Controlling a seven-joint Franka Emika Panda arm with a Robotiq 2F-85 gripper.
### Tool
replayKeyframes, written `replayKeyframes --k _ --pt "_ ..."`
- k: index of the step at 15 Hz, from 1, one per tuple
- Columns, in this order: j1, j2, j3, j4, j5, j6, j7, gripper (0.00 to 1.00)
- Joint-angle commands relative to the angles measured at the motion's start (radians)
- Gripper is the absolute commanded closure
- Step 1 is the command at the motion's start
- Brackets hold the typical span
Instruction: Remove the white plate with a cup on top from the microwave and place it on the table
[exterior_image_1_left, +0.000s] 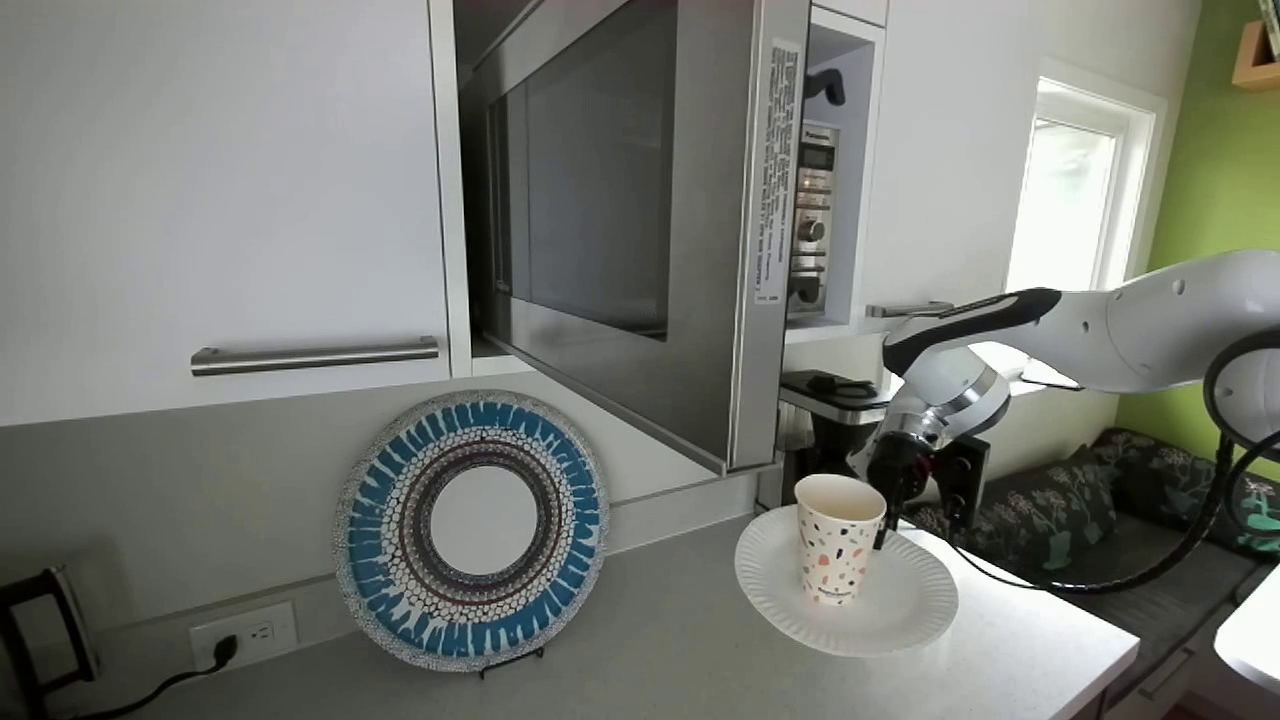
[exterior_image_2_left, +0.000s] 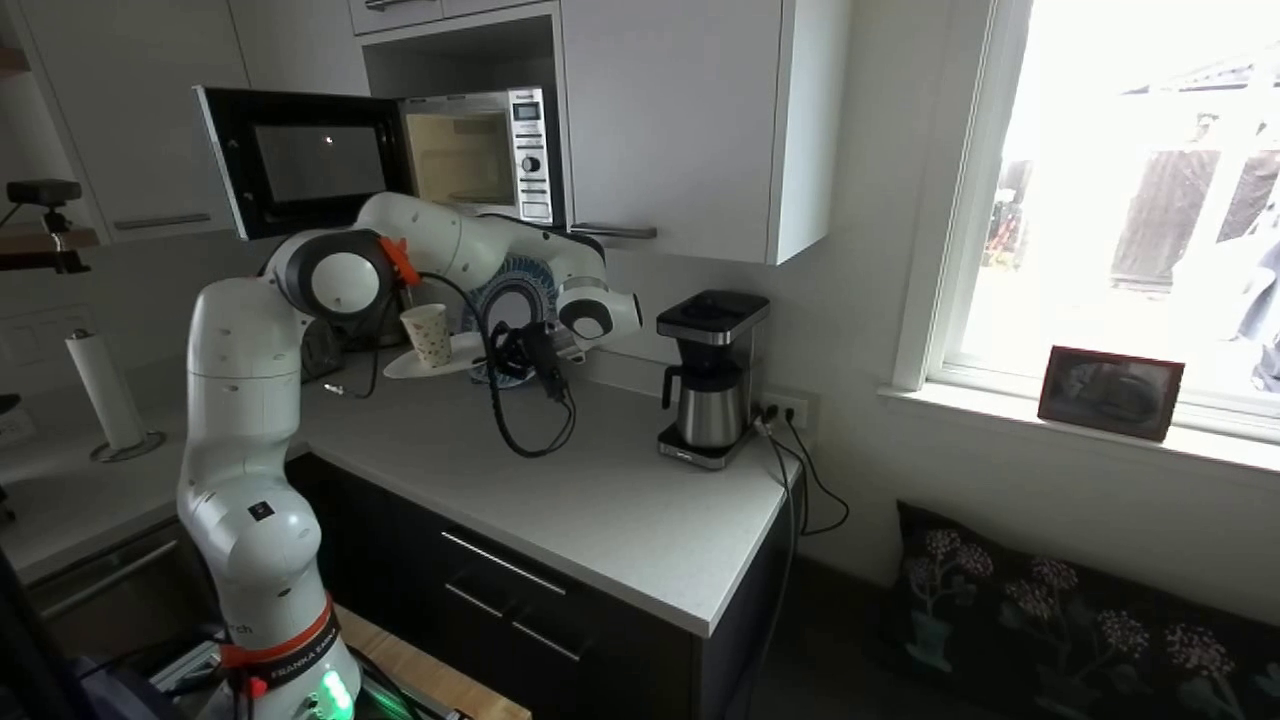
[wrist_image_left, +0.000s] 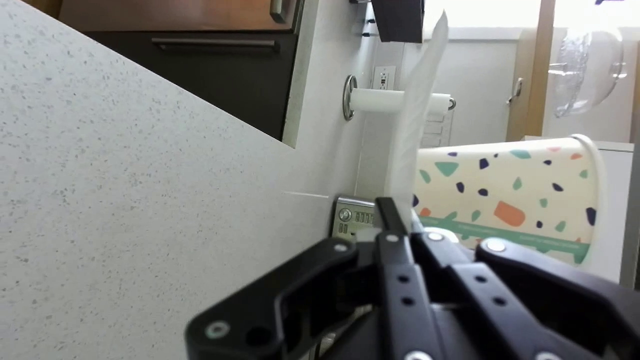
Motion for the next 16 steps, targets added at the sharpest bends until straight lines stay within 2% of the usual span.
replayKeyframes --k 1,6,16 --pt "-0.032 0.045 0.013 -0.023 0.034 0.016 -0.054 1.00" --pt "-0.046 0.078 0.008 -0.045 0.028 0.068 -0.108 1.00" --pt "-0.077 0.151 0.009 -0.050 0.044 0.181 -0.107 1.00"
